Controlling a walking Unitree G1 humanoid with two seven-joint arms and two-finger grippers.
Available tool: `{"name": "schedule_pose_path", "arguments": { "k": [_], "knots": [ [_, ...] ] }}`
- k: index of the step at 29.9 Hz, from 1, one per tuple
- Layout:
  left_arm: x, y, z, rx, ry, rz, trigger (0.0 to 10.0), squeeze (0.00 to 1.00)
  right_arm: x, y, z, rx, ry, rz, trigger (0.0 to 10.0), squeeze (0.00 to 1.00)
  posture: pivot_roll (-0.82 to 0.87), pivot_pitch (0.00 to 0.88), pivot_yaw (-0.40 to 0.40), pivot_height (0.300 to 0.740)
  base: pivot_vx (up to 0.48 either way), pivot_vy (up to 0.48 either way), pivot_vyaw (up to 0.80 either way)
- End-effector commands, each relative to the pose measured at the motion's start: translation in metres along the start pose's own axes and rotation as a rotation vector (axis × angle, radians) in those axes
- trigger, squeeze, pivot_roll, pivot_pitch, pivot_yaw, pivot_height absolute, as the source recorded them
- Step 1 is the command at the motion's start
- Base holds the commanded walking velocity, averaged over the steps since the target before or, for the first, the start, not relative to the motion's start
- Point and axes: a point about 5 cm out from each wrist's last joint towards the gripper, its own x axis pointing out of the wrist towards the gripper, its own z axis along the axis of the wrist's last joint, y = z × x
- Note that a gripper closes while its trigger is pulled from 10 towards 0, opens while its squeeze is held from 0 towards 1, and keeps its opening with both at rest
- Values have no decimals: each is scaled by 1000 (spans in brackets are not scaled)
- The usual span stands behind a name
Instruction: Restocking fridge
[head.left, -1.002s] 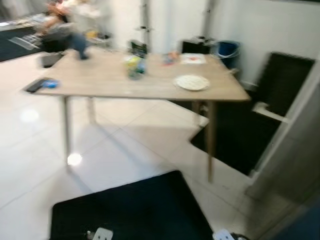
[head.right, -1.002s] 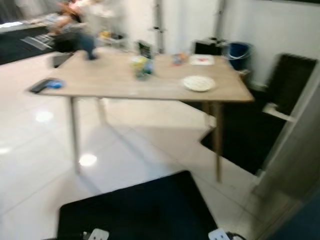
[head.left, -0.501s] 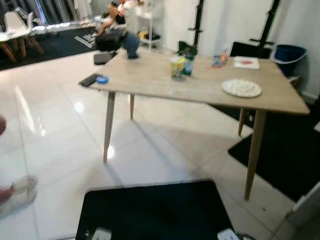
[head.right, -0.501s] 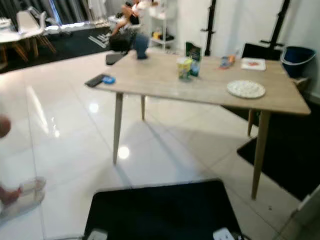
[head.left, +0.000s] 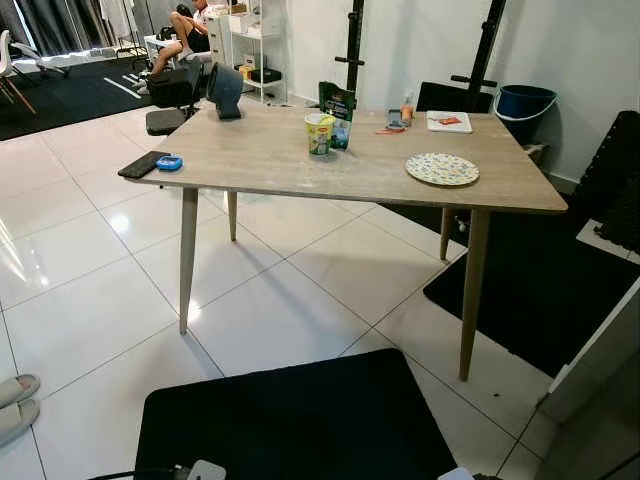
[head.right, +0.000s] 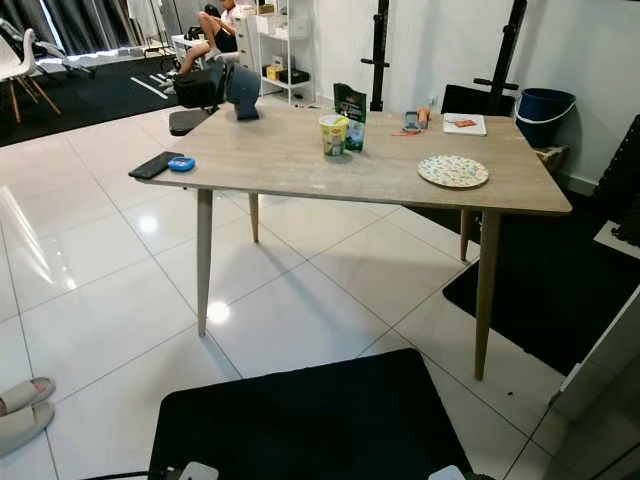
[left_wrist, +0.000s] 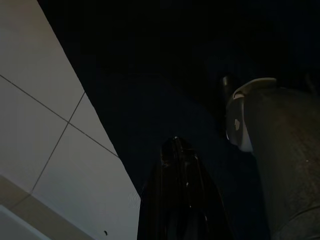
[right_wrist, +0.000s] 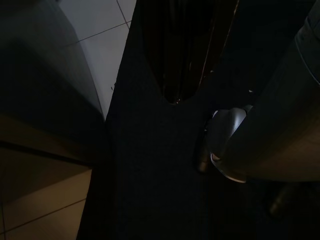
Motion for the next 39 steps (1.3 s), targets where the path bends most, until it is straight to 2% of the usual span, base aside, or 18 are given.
{"name": "schedule_pose_path", "arguments": {
  "k": [1, 21, 37, 39],
  "knots": [
    [-2, -2, -17, 13, 70, -11, 10000, 0, 0, -1, 1, -14, -6, -5, 10000, 0, -27, 0, -9, 740, 244, 0, 0],
    [-2, -5, -16, 18, 71, -17, 10000, 0, -1, -3, -2, -8, 1, -16, 10000, 0, -22, 0, -21, 740, 259, 0, 0],
    [-1, -9, -16, 3, 69, -22, 10000, 0, -1, -7, -1, -23, 3, -21, 10000, 0, -16, 0, -28, 740, 265, 0, -768],
    [-1, -8, -16, 3, 68, -21, 10000, 0, -1, -8, -1, -21, 1, -23, 10000, 0, -16, 0, -28, 740, 266, 0, 0]
  ]
}}
